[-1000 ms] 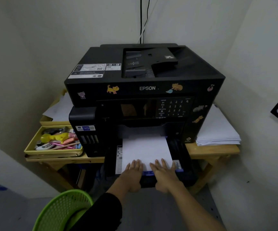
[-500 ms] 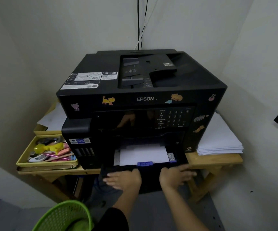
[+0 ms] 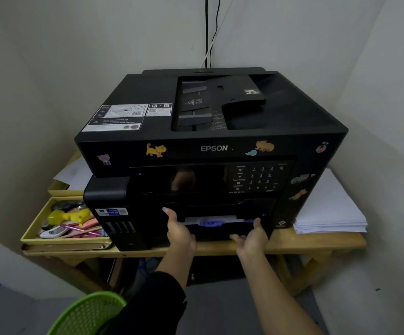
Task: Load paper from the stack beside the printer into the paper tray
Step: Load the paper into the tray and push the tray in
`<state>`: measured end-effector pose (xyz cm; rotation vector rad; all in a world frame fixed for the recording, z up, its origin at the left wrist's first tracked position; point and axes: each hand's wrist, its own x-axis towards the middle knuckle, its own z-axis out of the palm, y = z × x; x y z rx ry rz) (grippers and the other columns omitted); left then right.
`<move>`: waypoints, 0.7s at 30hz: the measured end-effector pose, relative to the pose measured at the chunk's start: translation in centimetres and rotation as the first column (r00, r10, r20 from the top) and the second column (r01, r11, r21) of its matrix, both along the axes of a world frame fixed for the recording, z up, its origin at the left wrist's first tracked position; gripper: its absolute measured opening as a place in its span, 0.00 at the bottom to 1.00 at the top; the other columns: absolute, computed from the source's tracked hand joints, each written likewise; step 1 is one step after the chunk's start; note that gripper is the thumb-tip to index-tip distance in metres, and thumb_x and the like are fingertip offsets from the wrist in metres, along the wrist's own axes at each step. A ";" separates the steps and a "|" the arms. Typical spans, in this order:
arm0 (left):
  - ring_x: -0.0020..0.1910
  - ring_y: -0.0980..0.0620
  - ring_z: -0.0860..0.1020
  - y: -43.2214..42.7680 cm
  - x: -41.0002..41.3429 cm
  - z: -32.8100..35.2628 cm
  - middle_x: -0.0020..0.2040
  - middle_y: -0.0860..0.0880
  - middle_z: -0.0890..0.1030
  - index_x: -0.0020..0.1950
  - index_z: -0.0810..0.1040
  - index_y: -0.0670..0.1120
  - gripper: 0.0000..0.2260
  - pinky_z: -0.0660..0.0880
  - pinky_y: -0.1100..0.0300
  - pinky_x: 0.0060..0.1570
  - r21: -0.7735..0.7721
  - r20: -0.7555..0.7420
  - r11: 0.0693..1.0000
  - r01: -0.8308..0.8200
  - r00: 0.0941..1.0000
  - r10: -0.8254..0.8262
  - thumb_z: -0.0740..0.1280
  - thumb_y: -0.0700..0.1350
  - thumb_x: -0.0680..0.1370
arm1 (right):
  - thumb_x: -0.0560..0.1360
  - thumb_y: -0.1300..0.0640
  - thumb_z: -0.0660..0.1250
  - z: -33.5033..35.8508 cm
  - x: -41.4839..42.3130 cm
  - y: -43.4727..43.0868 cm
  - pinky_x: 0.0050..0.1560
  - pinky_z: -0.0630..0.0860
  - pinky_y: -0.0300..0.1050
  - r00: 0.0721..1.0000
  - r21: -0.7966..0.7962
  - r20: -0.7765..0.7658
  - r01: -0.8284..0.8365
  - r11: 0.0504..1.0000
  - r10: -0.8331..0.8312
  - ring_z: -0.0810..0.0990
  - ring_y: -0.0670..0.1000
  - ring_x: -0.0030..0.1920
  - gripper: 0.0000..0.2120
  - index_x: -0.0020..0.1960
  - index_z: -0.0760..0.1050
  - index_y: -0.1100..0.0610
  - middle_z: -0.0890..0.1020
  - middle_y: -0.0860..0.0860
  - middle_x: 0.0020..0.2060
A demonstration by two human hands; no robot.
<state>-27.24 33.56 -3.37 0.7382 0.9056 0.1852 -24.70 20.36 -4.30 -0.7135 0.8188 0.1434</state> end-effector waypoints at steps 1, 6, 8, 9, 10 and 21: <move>0.75 0.42 0.58 -0.1 0.4 0.3 0.77 0.43 0.58 0.77 0.53 0.45 0.41 0.52 0.48 0.74 -0.023 -0.020 0.999 -0.033 0.999 0.033 0.55 0.70 0.73 | 0.79 0.55 0.60 0.1 0.3 0.2 0.66 0.67 0.64 1.000 -0.017 -0.016 -0.001 1.000 0.001 0.72 0.60 0.64 0.16 0.66 0.68 0.55 0.76 0.55 0.57; 0.73 0.43 0.62 -0.6 1.6 0.5 0.75 0.43 0.63 0.77 0.53 0.42 0.43 0.55 0.49 0.74 -0.107 -0.057 0.986 -0.127 0.991 0.122 0.59 0.68 0.72 | 0.75 0.56 0.64 0.1 1.5 0.7 0.63 0.72 0.60 0.999 -0.065 -0.027 -0.040 0.997 0.039 0.78 0.54 0.48 0.11 0.56 0.69 0.55 0.77 0.52 0.43; 0.74 0.43 0.61 -0.6 2.0 0.4 0.75 0.43 0.62 0.78 0.49 0.44 0.46 0.55 0.49 0.74 -0.133 -0.071 0.979 -0.157 0.986 0.149 0.60 0.69 0.71 | 0.74 0.54 0.65 0.2 1.8 0.7 0.52 0.77 0.52 0.999 -0.075 -0.005 -0.052 0.996 0.052 0.78 0.53 0.44 0.15 0.59 0.69 0.55 0.77 0.52 0.44; 0.74 0.43 0.61 -0.7 2.2 0.4 0.75 0.44 0.61 0.78 0.46 0.45 0.47 0.55 0.49 0.74 -0.144 -0.078 0.974 -0.174 0.983 0.164 0.60 0.70 0.70 | 0.73 0.54 0.65 0.3 2.0 0.8 0.48 0.77 0.50 0.999 -0.075 -0.001 -0.051 0.996 0.051 0.78 0.53 0.43 0.17 0.60 0.69 0.55 0.77 0.52 0.44; 0.74 0.43 0.61 -0.7 2.4 0.4 0.76 0.44 0.61 0.78 0.45 0.45 0.48 0.55 0.49 0.73 -0.153 -0.084 0.970 -0.189 0.980 0.178 0.61 0.70 0.70 | 0.72 0.53 0.65 0.3 2.0 0.9 0.44 0.77 0.48 0.999 -0.074 -0.002 -0.046 0.996 0.046 0.77 0.53 0.42 0.19 0.61 0.68 0.56 0.77 0.53 0.45; 0.73 0.43 0.62 -1.1 2.3 1.2 0.75 0.44 0.62 0.78 0.47 0.47 0.49 0.56 0.48 0.73 -0.208 -0.092 0.949 -0.239 0.970 0.224 0.63 0.70 0.68 | 0.57 0.33 0.73 0.7 1.4 1.0 0.36 0.74 0.44 0.994 -0.065 0.073 -0.074 0.995 0.079 0.77 0.55 0.54 0.44 0.67 0.65 0.50 0.78 0.52 0.55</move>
